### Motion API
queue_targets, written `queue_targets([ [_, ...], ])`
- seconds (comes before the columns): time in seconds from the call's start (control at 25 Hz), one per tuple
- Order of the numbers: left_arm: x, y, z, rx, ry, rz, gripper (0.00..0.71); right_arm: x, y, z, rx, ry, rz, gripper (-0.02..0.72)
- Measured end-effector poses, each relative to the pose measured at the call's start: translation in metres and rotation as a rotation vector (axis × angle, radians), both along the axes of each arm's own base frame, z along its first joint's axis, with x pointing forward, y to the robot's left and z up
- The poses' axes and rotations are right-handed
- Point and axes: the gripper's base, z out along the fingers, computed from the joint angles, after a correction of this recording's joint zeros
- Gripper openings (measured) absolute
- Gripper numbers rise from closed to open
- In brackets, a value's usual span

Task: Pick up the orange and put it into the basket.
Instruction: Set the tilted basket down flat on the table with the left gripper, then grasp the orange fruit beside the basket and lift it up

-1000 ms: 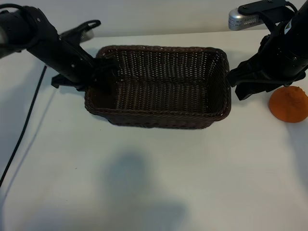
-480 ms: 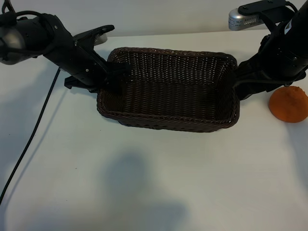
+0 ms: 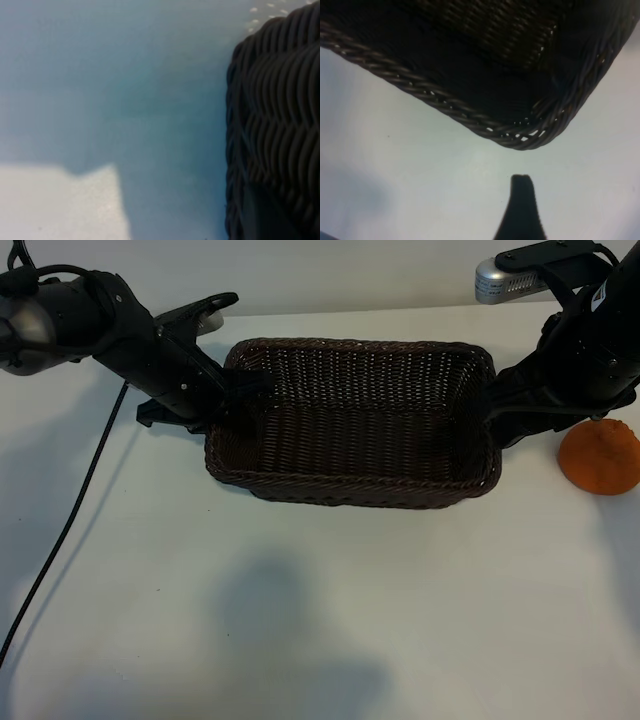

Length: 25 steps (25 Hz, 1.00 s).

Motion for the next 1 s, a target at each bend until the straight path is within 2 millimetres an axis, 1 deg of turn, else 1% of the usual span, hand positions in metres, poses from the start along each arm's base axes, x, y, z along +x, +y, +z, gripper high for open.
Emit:
queue_targets([
  [0.08,0.000,0.000,0.000,-0.005,0.006,0.015,0.153,0.000,0.000,0.000,0.000,0.000,0.000,0.538],
  [0.12,0.000,0.000,0.000,-0.007,0.008,0.019,0.166,0.000,0.000,0.000,0.000,0.000,0.000,0.538],
  [0.16,0.000,-0.001,0.000,-0.010,0.011,0.023,0.195,0.000,0.000,0.000,0.000,0.000,0.000,0.538],
  [0.2,-0.001,-0.001,0.000,-0.014,0.018,0.026,0.234,0.000,0.000,0.000,0.000,0.000,0.000,0.538],
  [0.4,-0.003,-0.001,0.000,-0.021,0.045,0.022,0.535,0.000,0.000,0.000,0.000,0.000,0.000,0.538],
  [0.44,-0.003,-0.002,0.001,-0.022,0.049,0.020,0.580,0.000,0.000,0.000,0.000,0.000,0.000,0.538],
  [0.52,-0.004,-0.002,0.001,-0.023,0.056,0.020,0.628,0.000,0.000,0.000,0.000,0.000,0.000,0.538],
  [0.64,-0.005,-0.001,0.008,-0.023,0.046,0.021,0.647,0.000,0.000,0.000,0.000,0.000,0.000,0.538],
  [0.8,-0.007,0.003,0.027,0.008,0.007,0.031,0.647,0.000,0.000,0.000,0.000,0.001,0.000,0.538],
  [1.0,-0.009,0.007,0.040,0.049,-0.016,0.031,0.647,0.000,0.000,0.000,0.001,0.001,0.000,0.538],
])
